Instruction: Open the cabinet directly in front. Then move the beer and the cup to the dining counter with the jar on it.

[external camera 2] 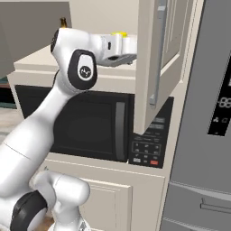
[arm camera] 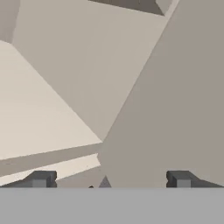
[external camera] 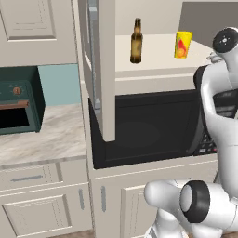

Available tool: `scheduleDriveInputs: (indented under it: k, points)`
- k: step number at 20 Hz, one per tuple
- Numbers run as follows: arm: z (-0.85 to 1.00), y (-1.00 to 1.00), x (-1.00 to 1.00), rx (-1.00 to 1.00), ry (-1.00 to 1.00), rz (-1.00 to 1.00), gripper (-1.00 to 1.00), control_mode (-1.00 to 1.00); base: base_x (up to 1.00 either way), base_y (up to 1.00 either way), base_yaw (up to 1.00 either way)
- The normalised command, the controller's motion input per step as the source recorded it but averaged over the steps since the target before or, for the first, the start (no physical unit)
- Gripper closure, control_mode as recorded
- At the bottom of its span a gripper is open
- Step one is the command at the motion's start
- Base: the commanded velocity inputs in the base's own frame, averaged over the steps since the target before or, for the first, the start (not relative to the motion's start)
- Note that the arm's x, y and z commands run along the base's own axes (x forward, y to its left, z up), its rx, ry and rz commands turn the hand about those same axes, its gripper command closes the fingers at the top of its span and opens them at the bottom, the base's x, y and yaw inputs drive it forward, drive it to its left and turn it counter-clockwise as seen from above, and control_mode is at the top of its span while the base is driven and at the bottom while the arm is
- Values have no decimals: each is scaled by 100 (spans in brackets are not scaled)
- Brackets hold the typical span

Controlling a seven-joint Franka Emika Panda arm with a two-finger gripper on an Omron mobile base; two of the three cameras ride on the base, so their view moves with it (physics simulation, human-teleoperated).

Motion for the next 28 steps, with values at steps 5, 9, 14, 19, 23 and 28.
scheduleDriveInputs:
  k: [5, 9, 14, 19, 23, 28]
  points:
    - [32, 86, -26, 5, 0, 14, -100, -100, 0, 0, 0]
    - [35, 33, -16, 16, 0, 24, -100, -100, 0, 0, 0]
    - [3, 0, -7, 27, 1, 29, -100, -100, 0, 0, 0]
    - [-1, -2, -1, 12, 2, 20, -100, -100, 0, 0, 0]
    - [0, 7, 0, 0, 0, 5, -100, -100, 0, 0, 0]
    - [-3, 74, 0, 0, 0, 13, -100, -100, 0, 0, 0]
